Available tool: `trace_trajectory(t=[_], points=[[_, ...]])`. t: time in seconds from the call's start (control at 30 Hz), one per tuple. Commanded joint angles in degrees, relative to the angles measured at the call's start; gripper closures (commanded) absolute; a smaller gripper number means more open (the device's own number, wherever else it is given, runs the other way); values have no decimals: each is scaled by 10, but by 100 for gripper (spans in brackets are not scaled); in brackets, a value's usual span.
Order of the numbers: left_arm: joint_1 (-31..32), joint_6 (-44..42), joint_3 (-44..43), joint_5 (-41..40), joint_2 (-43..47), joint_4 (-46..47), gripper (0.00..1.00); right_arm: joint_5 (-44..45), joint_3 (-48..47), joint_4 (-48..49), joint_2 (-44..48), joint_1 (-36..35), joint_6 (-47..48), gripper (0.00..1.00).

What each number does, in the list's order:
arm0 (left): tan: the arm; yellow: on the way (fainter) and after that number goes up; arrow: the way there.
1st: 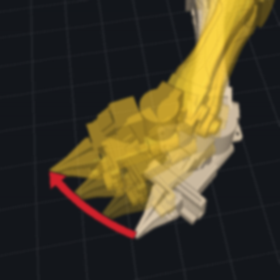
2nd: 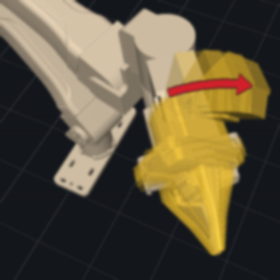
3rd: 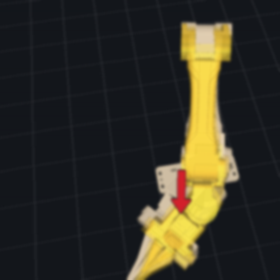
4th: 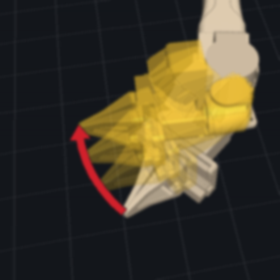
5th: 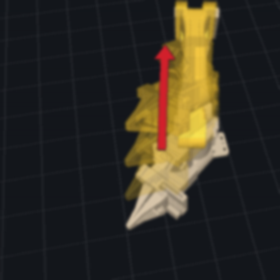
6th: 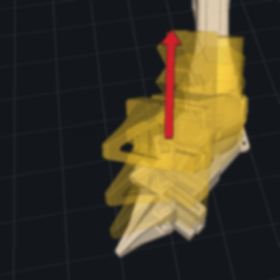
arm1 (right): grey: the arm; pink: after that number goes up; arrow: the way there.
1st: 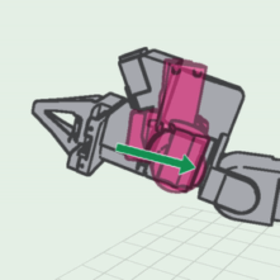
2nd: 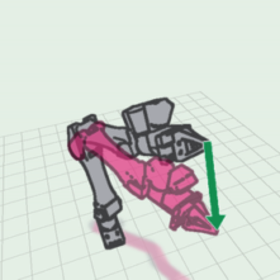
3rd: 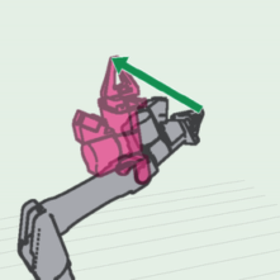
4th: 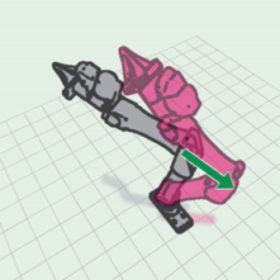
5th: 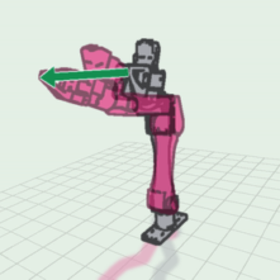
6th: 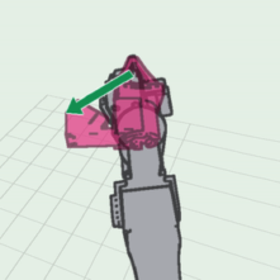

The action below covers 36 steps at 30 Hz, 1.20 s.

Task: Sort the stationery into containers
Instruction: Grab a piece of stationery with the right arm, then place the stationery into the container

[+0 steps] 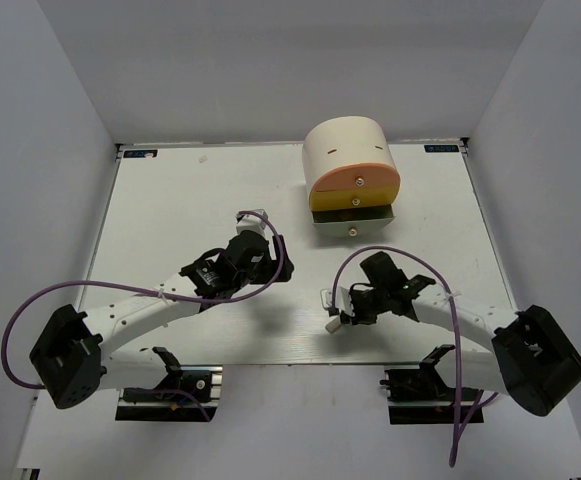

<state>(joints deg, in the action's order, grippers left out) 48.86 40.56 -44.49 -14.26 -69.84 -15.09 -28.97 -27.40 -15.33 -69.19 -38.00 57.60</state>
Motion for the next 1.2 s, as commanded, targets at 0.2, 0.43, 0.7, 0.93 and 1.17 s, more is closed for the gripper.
trace_trajectory(t=[0.2, 0.43, 0.7, 0.93, 1.17], points=[[-2, 3, 1, -14, 19, -3, 11, 97, -15, 94, 56, 19, -124, 99], [-2, 3, 12, -19, 25, -3, 11, 151, -53, 169, 53, 51, -189, 100], [-2, 19, 36, -19, 56, -3, 11, 181, -96, 220, 41, 87, -220, 100], [-2, 24, 41, -24, 61, -3, 11, 182, -144, 253, 18, 112, -223, 100], [-2, 24, 47, -24, 67, -3, 11, 172, -187, 272, -32, 135, -194, 100]])
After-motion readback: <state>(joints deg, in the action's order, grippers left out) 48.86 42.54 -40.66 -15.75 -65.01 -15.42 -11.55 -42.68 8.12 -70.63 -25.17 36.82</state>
